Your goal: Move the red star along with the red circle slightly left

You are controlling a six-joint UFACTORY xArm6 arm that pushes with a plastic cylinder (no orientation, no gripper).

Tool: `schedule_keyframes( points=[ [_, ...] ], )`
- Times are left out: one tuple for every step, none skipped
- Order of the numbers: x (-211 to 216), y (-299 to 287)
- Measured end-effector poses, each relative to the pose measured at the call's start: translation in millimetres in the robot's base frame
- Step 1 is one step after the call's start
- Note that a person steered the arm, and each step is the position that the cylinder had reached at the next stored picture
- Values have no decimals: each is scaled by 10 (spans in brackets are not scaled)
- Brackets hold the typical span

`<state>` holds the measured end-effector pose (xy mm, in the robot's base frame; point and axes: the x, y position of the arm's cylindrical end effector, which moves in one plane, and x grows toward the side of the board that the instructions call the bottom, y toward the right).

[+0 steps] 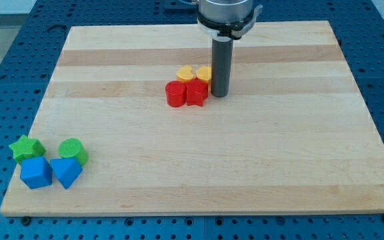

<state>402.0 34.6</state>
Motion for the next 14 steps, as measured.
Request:
schedule_keyframes(
  points=[
    [57, -4],
    [59, -17],
    [67, -28],
    [112, -67],
    [117, -69],
    [119, -142],
    [120, -208],
    [125, -241],
    [171, -248],
    [232, -287],
    [232, -325],
    [232, -396],
    [232, -446],
    [232, -462]
  ],
)
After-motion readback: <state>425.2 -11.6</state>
